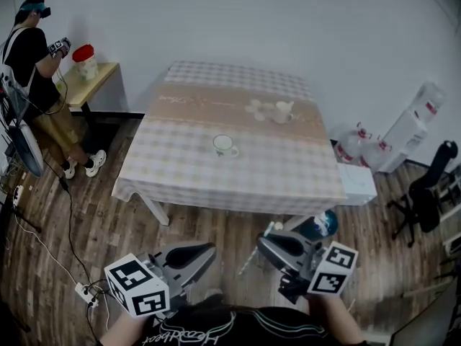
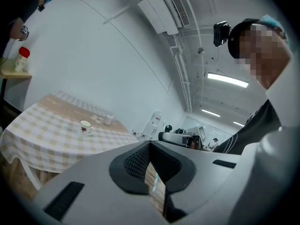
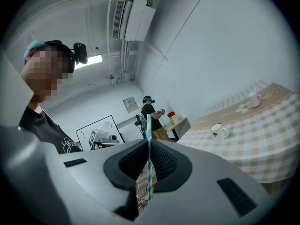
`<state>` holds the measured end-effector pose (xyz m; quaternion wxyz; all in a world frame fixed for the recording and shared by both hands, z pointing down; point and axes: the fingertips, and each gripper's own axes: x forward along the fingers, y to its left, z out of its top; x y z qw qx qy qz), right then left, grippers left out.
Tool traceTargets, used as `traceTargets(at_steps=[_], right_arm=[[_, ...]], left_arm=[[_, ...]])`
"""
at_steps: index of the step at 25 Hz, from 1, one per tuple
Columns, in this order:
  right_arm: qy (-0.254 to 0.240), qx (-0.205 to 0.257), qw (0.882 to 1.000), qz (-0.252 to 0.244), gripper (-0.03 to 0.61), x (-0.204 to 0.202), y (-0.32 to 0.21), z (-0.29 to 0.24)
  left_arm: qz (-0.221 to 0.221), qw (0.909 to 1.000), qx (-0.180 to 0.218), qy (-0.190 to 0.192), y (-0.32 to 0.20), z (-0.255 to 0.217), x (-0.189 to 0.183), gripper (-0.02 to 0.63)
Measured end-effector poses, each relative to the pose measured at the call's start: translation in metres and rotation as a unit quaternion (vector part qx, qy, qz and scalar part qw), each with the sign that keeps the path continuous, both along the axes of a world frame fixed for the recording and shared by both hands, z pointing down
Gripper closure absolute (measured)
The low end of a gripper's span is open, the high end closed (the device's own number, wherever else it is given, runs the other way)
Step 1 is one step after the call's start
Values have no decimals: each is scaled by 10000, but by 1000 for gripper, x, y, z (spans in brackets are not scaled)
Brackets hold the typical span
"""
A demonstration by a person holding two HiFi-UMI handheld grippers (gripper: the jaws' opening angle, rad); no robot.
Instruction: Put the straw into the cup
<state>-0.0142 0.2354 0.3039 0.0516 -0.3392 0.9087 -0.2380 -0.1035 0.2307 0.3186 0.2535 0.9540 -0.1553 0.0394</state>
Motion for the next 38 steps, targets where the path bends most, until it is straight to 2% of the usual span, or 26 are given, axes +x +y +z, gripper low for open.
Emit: traceTargets(at_steps=[5,10,22,27,32,34,36,38], right_arm=[[55,109,9999,-46,555,-18,-33,-9],[119,101,9998,-155,554,-30,-47,-6],[70,68,9982,-591,555,-45,-93,2],[137,60,9979,-628,555,-30,-128,5],[82,-307,9971,-686,554,10,-240,-5],[102,-438,9971,-612,554,18,-269,-8],[155,-455,9974,-529,555,18,-271,-2],[212,-318,9980,-495,555,14,-247,8]], left_arm=[[-91,9999,39,105,-34,-3,-16,617],[-123,9998,67,145,-45,1,-25,617],[-528,9986,-46,82,-82,8,-33,617],[-591,9981,-166,6,-113,11,-18,617],[-666,9963,-533,-57,-223,-4,22,617],[-613,9957,-686,-72,-251,-8,29,617],[-580,9958,-703,-60,-252,-2,27,617],[-605,9966,-565,-29,-228,11,21,617]])
